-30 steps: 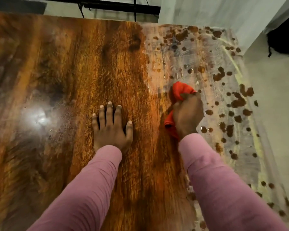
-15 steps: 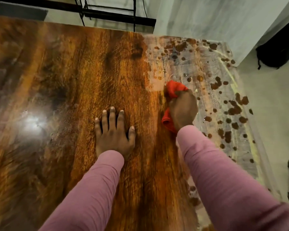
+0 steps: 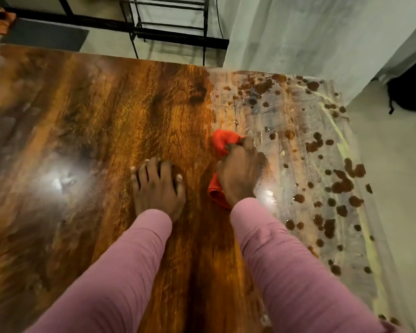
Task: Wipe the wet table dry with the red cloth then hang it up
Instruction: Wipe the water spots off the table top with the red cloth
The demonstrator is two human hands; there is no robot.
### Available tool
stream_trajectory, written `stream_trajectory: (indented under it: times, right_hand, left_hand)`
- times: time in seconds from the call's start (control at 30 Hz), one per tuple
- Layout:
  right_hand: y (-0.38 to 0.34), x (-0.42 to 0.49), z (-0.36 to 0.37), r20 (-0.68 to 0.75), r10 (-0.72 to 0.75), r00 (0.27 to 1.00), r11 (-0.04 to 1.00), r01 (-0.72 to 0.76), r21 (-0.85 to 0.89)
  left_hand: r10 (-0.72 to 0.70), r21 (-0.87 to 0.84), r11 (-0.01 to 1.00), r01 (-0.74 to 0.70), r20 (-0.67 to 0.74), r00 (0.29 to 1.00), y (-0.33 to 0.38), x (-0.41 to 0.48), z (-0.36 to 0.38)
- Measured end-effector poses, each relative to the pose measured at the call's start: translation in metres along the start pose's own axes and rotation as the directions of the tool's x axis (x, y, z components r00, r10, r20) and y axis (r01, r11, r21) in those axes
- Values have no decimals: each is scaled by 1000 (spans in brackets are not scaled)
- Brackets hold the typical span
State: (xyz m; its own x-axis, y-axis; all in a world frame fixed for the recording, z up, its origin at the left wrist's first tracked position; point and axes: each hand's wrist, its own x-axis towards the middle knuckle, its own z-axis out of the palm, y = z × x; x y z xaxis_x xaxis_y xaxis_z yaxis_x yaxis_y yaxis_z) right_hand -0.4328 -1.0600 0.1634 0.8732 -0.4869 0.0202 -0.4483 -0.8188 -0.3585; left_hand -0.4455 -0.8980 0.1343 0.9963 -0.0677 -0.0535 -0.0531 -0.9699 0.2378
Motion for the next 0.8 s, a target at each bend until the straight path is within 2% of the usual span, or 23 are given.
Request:
stream_trajectory:
  times: [0.13,0.2,0.27,0.33,0.4,0.47,0.5,0.57,0.63,0.67,0.73,0.8]
  right_hand:
    - [32,25,-8,-130,291,948,947,-266,180]
    - [28,27,-1,-142,321,936,939,-295,179]
    - [9,22,10,-120,255,959,956,-232,180]
    - [-11,18,22,-61,63,996,986,-52,157]
    - [-22,17,29,9,-181,983,977,179,113]
    - [-12,26,25,16,-283,959,956,280,84]
    - [0,35,22,-16,-255,967,964,255,71]
    - [24,57,14,-106,-43,993,995,52,83]
    - [36,78,7,-162,181,970,978,-159,137]
    - [33,84,7,-187,241,952,966,-216,143]
    - [15,87,12,-214,293,932,951,-262,163]
    - [-11,84,20,-199,228,953,965,-195,175]
  left_hand:
    - [42,-50,998,-44,-33,999,26,44,13]
    - [30,-67,997,-32,-38,999,38,60,19]
    - [2,-59,998,-5,-43,999,44,70,26]
    - [-4,-24,1000,3,-45,999,43,74,32]
    - [-4,1,1000,4,-37,999,40,75,35]
    - [-5,3,1000,5,-57,998,40,74,35]
    - [-7,2,1000,7,-69,998,41,73,35]
    - [-16,3,1000,17,-67,998,42,72,34]
    - [-15,5,1000,16,-58,998,43,71,34]
    - [-16,6,1000,16,-56,998,43,71,34]
    - [-26,9,1000,27,-57,998,44,72,33]
    - [-32,16,999,33,-56,998,45,71,33]
